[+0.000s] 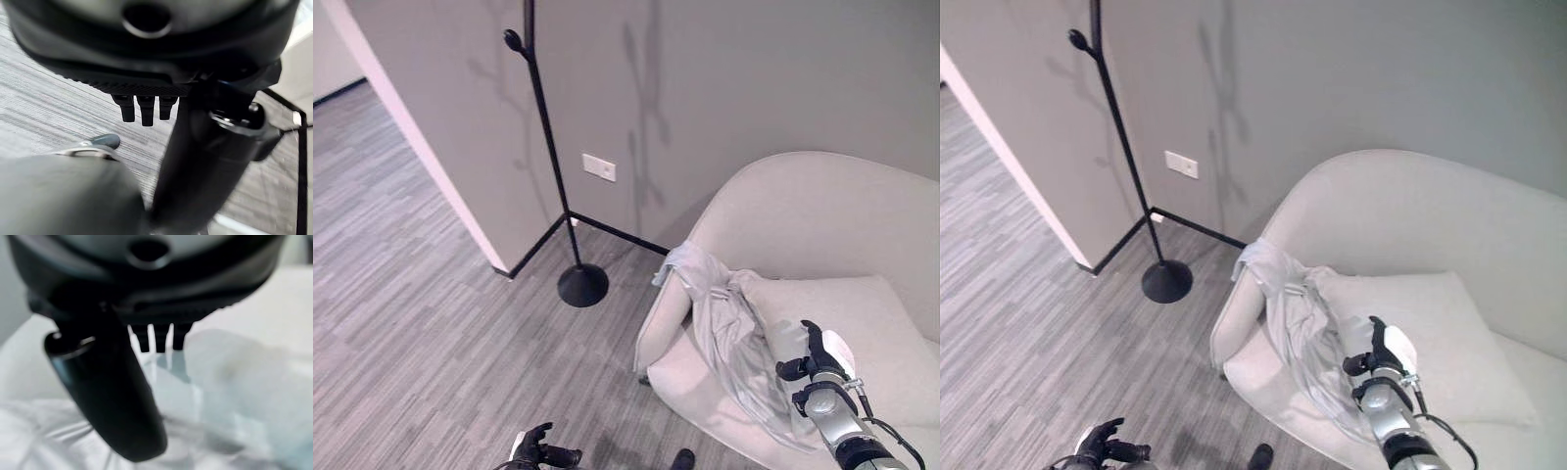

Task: Hang the clothes on the sofa on the clothes rack.

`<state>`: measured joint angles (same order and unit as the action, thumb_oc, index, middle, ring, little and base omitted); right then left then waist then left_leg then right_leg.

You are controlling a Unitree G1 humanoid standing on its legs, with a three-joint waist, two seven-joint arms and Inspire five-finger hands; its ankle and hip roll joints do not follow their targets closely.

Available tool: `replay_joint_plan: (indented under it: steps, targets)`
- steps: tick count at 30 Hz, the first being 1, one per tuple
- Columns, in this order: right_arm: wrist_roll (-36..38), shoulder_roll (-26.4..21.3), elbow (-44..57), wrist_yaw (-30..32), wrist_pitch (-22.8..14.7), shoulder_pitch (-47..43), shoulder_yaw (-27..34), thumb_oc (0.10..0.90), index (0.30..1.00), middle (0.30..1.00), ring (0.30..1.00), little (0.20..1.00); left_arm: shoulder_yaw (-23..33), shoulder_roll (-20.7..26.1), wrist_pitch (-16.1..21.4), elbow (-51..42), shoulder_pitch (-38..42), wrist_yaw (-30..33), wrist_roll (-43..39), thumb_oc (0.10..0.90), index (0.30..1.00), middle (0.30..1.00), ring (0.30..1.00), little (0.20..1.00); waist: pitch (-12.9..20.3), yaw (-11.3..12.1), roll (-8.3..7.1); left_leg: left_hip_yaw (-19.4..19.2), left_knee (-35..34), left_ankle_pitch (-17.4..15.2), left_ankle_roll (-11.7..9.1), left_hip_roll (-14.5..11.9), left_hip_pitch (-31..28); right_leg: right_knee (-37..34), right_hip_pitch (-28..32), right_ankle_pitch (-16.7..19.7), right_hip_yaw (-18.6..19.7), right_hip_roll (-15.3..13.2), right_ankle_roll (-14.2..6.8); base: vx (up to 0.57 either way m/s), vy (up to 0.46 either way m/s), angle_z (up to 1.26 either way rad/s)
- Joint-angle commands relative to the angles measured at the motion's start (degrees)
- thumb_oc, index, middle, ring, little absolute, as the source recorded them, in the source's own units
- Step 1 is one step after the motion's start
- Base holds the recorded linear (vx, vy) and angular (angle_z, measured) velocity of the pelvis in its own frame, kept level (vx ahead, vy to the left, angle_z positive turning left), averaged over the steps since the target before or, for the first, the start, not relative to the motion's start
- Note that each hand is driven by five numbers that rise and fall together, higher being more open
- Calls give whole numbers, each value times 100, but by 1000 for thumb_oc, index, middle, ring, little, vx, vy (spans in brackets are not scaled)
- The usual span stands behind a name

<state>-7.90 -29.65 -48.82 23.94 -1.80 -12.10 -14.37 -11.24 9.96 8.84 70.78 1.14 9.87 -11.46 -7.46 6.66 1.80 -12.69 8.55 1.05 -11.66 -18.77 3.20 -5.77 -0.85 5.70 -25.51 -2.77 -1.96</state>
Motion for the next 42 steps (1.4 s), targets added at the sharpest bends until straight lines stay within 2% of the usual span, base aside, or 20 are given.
replay_joint_plan:
  steps: [1,2,3,4,7,10,15,18,19,24,30,34,38,39,42]
  targets:
    - [230,-66,-77,310,-510,-961,116,800,900,900,900,900,-376,1,227,180,187,226,-76,800,900,900,900,900,-90,241,-203,1414,-759,430,394,876,791,77,344,-560,182,-594,-524,43,-34,16]
    - [230,-66,-77,310,-510,-961,116,800,900,900,900,900,-376,1,227,180,187,226,-76,800,900,900,900,900,-89,238,-204,1415,-759,430,394,877,792,77,344,-560,180,-594,-525,110,34,24]
    - [219,16,-205,303,-539,-1113,-41,800,900,900,900,900,-349,4,263,234,125,174,-109,800,900,900,900,900,-38,368,-173,1436,-1126,533,468,1048,872,77,246,-577,244,-527,-566,140,55,28]
    - [174,112,-219,357,-549,-1109,-73,800,900,900,900,900,-327,-9,232,317,68,195,-82,800,900,900,900,900,-15,392,-158,1465,-1221,585,507,1068,825,77,250,-605,299,-475,-545,136,61,10]
    - [90,275,-41,391,-577,-1075,-131,800,900,900,900,900,-238,-15,204,541,-29,227,-29,800,900,900,900,900,34,368,-185,1442,-1303,642,571,1167,698,77,270,-566,342,-491,-530,191,135,-38]
    - [-247,406,-19,383,-542,-1049,-360,800,900,900,900,900,-170,20,226,728,-92,283,98,800,900,900,900,900,75,354,-261,1253,-1355,553,618,1256,558,77,267,-521,441,-617,-566,156,131,3]
    - [-369,386,-311,745,-433,-1475,-406,800,900,900,900,900,-744,109,396,118,71,455,374,800,900,900,900,900,-148,415,-245,1221,-1355,485,700,1343,692,77,25,-372,509,-785,-663,22,106,4]
    - [-494,332,-189,1016,-367,-1588,-339,800,900,900,900,900,-856,151,434,-44,151,536,407,800,900,900,900,900,-246,423,-225,1203,-1355,489,715,1371,773,77,-86,-331,538,-817,-690,-46,64,-12]
    - [-672,256,120,1289,-312,-1635,-223,800,900,900,900,900,-929,158,434,-61,239,638,487,800,900,900,900,900,-320,400,-232,1187,-1355,485,723,1374,831,77,-180,-287,565,-839,-705,-35,42,-11]
    - [-1228,68,887,1749,-300,-1611,-98,800,900,900,900,900,-1155,106,439,3,390,760,891,800,900,900,900,900,-461,376,-277,1198,-1345,471,736,1357,918,77,-294,-240,573,-861,-721,-21,19,-7]
    - [-1347,114,1269,2108,-387,-1644,41,800,900,900,900,900,-1333,26,476,-10,428,855,1083,800,900,900,900,900,-648,379,-253,1252,-1325,496,719,1344,1025,77,-410,-199,556,-873,-724,-38,10,0]
    - [-889,238,622,2013,-483,-1996,-61,800,900,900,900,900,-1468,30,500,-25,452,928,1073,800,900,900,900,900,-775,460,-181,1313,-1303,528,704,1365,1136,77,-479,-166,536,-882,-720,-42,13,2]
    - [-565,166,-519,2050,-487,-2595,-357,800,900,900,900,900,-1748,72,544,-203,467,1023,1127,800,900,900,900,900,-954,612,-12,1400,-1278,563,684,1423,1281,77,-565,-147,491,-908,-741,-35,28,6]
    - [-562,167,-528,2051,-492,-2603,-361,800,900,900,900,900,-1746,71,543,-204,469,1023,1127,800,900,900,900,900,-954,610,-11,1401,-1277,563,684,1423,1283,77,-567,-146,491,-907,-740,-4,36,19]
    - [-543,29,-1147,2230,-431,-2910,-482,800,900,900,900,900,-1964,80,536,-250,503,1130,1317,800,900,900,900,900,-1015,711,121,1457,-1292,600,674,1477,1376,77,-644,-115,457,-941,-773,1,40,16]
